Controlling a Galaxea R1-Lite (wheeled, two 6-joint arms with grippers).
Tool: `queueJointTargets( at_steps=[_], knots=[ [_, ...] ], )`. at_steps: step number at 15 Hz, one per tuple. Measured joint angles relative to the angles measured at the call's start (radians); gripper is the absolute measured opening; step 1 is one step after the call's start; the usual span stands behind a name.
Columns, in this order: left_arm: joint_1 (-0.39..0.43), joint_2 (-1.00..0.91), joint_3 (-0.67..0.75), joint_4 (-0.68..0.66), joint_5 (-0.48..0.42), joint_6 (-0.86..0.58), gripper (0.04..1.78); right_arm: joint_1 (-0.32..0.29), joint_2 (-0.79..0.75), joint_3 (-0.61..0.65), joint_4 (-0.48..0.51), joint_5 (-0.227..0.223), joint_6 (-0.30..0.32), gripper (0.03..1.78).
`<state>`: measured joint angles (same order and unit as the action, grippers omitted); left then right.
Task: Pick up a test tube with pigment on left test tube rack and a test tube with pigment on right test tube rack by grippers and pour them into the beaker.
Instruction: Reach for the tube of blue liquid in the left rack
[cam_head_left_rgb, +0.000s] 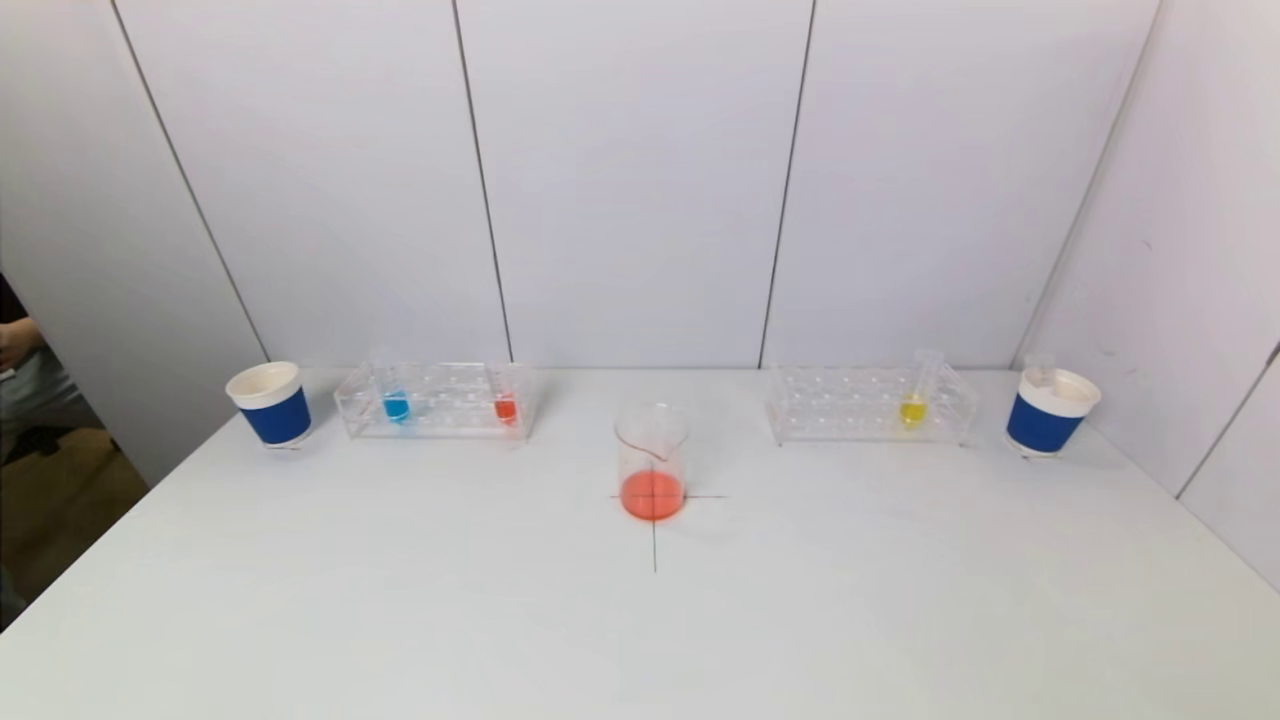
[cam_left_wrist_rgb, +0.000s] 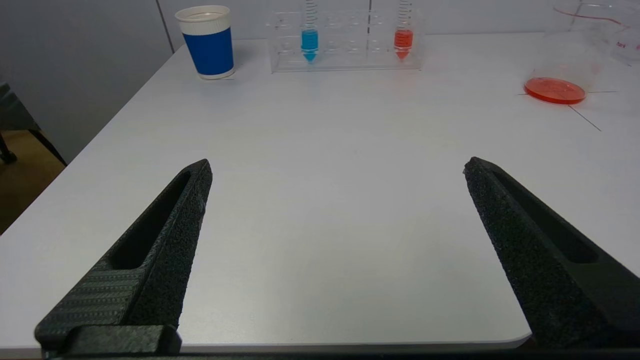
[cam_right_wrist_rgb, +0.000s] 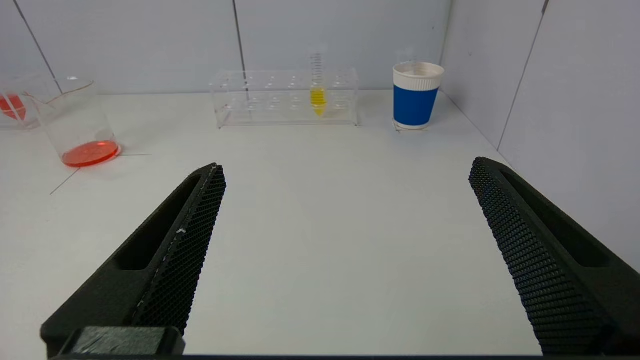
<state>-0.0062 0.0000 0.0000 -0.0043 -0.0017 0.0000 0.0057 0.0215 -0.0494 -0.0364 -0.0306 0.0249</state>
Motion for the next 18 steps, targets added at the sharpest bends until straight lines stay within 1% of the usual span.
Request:
queueJointTargets(
  at_steps=[3,7,11,14,17,18],
  knots=[
    [0.0,0.0,0.0,0.0,0.0,0.0,1.76,0.0,-0.018,0.013,-0.011,-0.002,-0.002,1.77],
    [0.0,0.0,0.0,0.0,0.0,0.0,1.76,-0.001,-0.021,0.041,-0.108,0.013,-0.007,1.77],
    [0.0,0.0,0.0,0.0,0.0,0.0,1.76,-0.001,-0.023,0.047,-0.115,0.018,-0.008,1.77],
    [0.0,0.0,0.0,0.0,0.0,0.0,1.76,-0.001,-0.023,0.049,-0.073,0.016,-0.008,1.77],
    [0.0,0.0,0.0,0.0,0.0,0.0,1.76,-0.001,-0.023,0.049,0.021,0.014,-0.013,1.77],
    [0.0,0.0,0.0,0.0,0.0,0.0,1.76,-0.001,-0.023,0.049,0.025,0.013,-0.012,1.77]
  ],
)
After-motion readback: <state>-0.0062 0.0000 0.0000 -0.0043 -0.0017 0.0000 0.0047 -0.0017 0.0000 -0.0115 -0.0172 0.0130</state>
